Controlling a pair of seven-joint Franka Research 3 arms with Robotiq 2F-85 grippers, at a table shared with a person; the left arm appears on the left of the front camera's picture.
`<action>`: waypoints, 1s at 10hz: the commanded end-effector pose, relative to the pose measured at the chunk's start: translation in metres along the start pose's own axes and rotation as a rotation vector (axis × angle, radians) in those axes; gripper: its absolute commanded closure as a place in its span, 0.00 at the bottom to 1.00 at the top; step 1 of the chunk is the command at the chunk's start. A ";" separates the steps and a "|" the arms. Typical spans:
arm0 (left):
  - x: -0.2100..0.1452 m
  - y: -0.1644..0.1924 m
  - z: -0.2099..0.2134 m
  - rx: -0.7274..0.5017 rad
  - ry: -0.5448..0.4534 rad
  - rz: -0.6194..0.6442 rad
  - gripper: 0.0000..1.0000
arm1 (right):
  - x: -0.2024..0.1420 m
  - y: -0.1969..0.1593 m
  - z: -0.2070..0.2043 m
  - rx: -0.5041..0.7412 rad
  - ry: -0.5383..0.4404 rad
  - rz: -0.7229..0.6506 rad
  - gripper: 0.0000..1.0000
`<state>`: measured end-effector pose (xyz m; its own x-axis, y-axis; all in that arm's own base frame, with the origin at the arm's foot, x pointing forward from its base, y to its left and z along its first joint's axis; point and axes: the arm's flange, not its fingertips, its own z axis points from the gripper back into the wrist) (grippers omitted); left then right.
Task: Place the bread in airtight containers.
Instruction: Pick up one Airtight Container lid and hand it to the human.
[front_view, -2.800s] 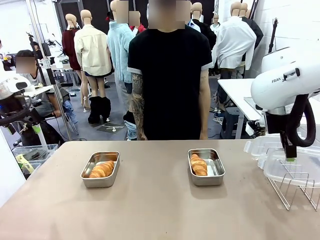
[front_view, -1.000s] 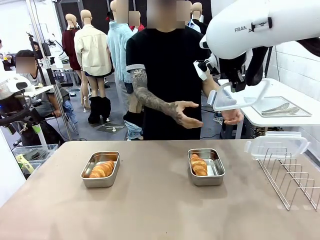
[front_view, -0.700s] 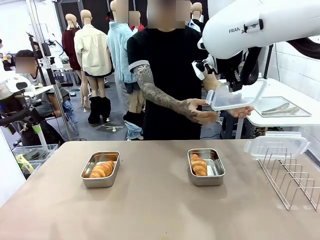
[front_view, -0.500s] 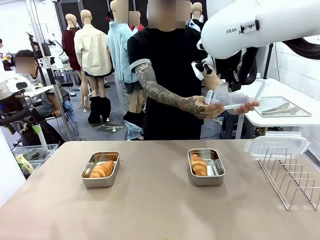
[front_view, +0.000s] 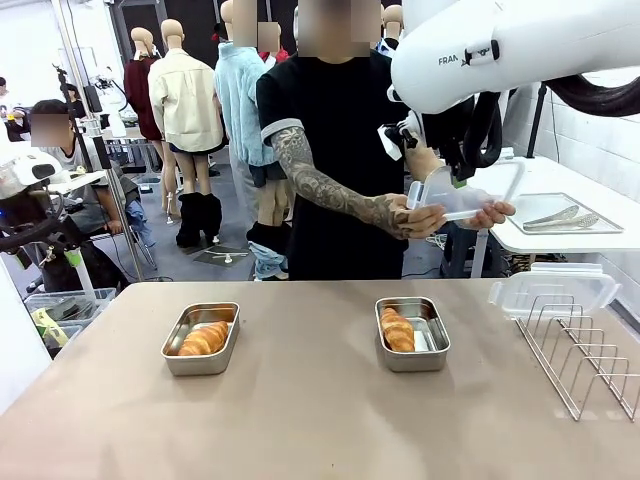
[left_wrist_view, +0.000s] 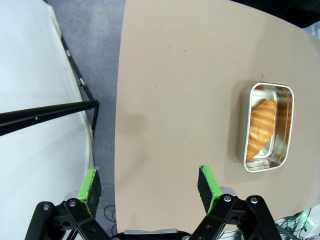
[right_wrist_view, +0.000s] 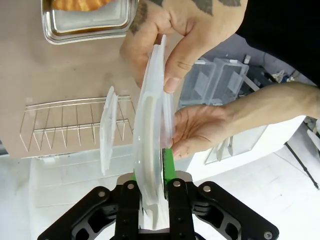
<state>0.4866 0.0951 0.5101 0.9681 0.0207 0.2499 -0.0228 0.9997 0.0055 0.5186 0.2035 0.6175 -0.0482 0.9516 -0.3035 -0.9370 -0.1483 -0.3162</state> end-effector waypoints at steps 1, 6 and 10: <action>-0.002 0.000 0.000 0.006 -0.015 0.020 0.00 | -0.005 0.006 0.009 0.031 0.005 -0.027 0.41; -0.002 0.000 0.000 0.006 -0.015 0.020 0.00 | -0.084 0.073 0.027 0.194 0.004 -0.097 0.00; -0.002 0.000 0.000 0.006 -0.015 0.020 0.00 | -0.144 0.072 -0.028 0.278 -0.151 -0.124 0.00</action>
<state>0.4865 0.0957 0.5100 0.9679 0.0218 0.2503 -0.0239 0.9997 0.0053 0.4595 0.0542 0.6230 0.0788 0.9765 -0.2007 -0.9936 0.0606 -0.0950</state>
